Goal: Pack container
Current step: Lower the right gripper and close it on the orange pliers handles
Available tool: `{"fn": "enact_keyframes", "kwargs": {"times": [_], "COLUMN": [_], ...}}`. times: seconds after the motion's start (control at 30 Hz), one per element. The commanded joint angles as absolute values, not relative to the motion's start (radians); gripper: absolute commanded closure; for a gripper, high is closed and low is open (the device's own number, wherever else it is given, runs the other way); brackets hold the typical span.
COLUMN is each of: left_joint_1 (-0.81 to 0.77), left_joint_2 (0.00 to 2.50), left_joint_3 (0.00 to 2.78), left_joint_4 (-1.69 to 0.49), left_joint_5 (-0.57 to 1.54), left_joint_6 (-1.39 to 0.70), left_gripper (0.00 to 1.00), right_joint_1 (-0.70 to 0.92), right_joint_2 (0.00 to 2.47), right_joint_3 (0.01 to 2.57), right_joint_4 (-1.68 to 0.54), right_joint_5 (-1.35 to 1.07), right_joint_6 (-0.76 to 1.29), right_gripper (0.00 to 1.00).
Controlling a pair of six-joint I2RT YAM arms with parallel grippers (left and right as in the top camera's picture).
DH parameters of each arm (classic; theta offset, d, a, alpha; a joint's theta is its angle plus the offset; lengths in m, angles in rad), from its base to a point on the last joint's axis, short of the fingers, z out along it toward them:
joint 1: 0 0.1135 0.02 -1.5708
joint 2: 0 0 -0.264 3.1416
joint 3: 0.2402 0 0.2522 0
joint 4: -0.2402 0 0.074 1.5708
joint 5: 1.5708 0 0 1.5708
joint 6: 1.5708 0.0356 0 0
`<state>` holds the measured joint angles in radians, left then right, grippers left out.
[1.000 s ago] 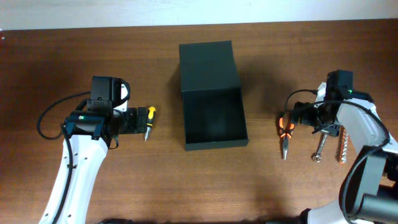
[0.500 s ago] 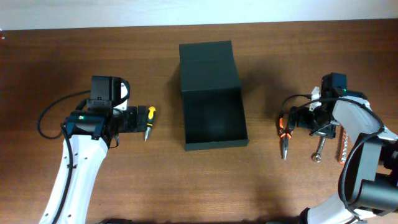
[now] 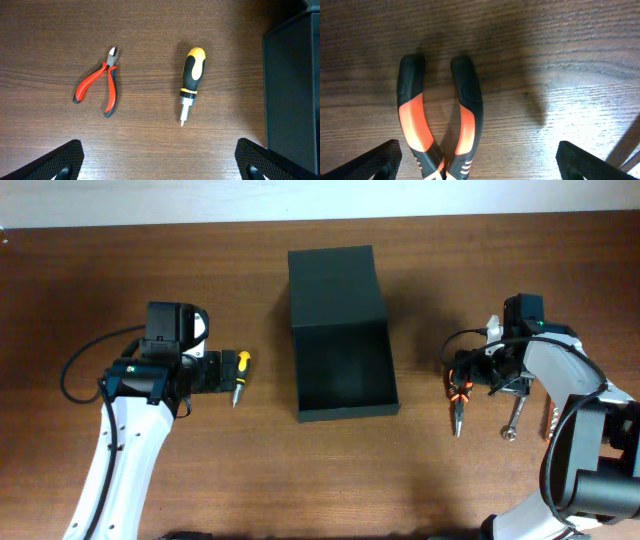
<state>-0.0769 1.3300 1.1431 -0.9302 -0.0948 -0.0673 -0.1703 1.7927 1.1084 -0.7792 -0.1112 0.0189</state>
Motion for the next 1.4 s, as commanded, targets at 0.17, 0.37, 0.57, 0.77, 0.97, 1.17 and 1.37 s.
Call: {"fn": "enact_keyframes", "kwargs": {"times": [0.17, 0.37, 0.57, 0.77, 0.97, 1.17, 1.37], "left_joint_1": [-0.074, -0.074, -0.074, -0.074, -0.074, -0.074, -0.074], "left_joint_2": [1.327, 1.327, 1.327, 1.327, 1.327, 1.327, 1.327], "left_joint_3": [1.161, 1.161, 1.161, 1.161, 1.161, 1.161, 1.161], "left_joint_4": [-0.926, -0.928, -0.928, -0.928, -0.927, -0.925, -0.924], "left_joint_5": [-0.105, -0.105, -0.105, -0.105, -0.105, -0.105, -0.105], "left_joint_6": [-0.048, -0.048, -0.048, -0.048, -0.048, -0.048, -0.048], "left_gripper": [0.01, 0.01, 0.01, 0.01, 0.01, 0.01, 0.01], "right_joint_1": [-0.17, -0.172, -0.183, -0.237, -0.235, -0.235, -0.235], "right_joint_2": [1.836, 1.84, 1.84, 1.84, 1.841, 1.841, 1.841], "right_joint_3": [1.102, 1.102, 1.104, 1.105, 1.104, 1.102, 1.084], "right_joint_4": [-0.751, -0.733, -0.73, -0.73, -0.736, -0.736, -0.732], "right_joint_5": [-0.116, -0.116, -0.117, -0.121, -0.12, -0.12, -0.12], "right_joint_6": [0.042, 0.043, 0.092, 0.11, 0.109, 0.11, 0.109], "right_gripper": [0.01, 0.01, 0.01, 0.01, 0.01, 0.03, 0.02]}}
